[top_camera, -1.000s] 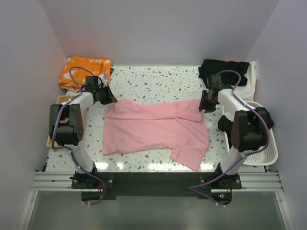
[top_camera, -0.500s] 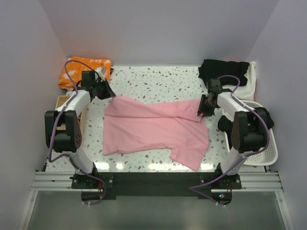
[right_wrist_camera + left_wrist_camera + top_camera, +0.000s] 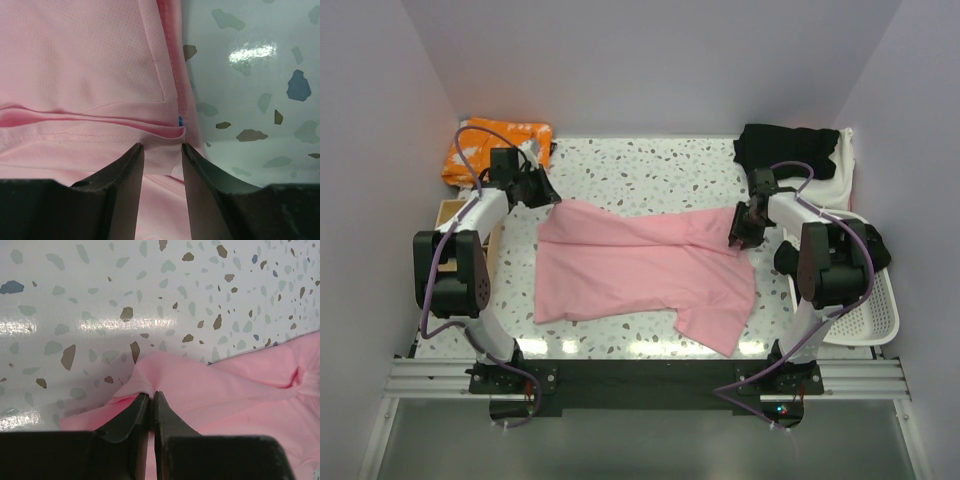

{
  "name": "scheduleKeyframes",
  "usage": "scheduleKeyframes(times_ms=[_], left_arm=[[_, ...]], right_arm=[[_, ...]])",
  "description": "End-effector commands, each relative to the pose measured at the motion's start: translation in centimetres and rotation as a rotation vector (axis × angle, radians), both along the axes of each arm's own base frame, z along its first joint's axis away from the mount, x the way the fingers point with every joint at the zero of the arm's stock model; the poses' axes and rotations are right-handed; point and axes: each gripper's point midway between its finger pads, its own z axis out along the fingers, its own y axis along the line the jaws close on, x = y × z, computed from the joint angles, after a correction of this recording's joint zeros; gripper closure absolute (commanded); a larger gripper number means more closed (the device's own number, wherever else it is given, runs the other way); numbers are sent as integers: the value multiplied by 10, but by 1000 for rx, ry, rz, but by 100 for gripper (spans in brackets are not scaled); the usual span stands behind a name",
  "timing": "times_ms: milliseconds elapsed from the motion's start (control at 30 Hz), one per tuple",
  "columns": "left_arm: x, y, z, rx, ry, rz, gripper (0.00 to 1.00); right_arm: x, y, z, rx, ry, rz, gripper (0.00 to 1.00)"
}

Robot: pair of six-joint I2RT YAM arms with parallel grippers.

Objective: Fold and stack the t-shirts
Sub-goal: Fold the flattened tshirt in 1/3 of the way

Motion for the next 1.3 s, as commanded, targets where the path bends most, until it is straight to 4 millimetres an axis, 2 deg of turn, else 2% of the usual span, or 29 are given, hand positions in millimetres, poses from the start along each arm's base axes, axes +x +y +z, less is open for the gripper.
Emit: scheduleKeyframes(times_ms=[0,200,267,300,333,433,567,700,833,1000,1133,1200,1233,1267], left_arm=[[0,-3,21,3,-62,-29,87],[-1,-4,19,-6,-56,-38,87],[-1,-4,20,-5,-60,-39,88],[-1,-4,20,-3,-59,-39,87],[-1,-4,20,-4,-60,-40,87],[-2,-4,20,-3,-60,-39,89],[1,-2,24,6,-73,-33,91],[11,5,37,41,-108,-17,91],[22,13,45,57,-125,2,91],[40,21,54,58,-162,21,91],[57,24,66,45,-221,34,91],[70,23,75,40,-259,30,91],[75,24,77,40,-269,32,91],[84,24,79,40,-289,31,91]], right_arm=[[17,-9,25,-49,-99,-10,59],[20,-7,9,-50,-75,3,64],[22,-7,6,-47,-76,4,70],[24,-6,6,-45,-82,6,76],[25,-6,6,-42,-87,8,87],[31,-1,10,-19,-122,30,100],[47,2,37,-8,-219,55,100],[69,3,93,-6,-366,72,100],[89,1,128,-24,-435,65,100],[109,2,149,-26,-500,56,100],[133,4,169,-13,-590,41,100],[148,0,169,-35,-620,26,100],[156,1,177,-33,-649,30,100],[164,2,172,-34,-654,31,100]])
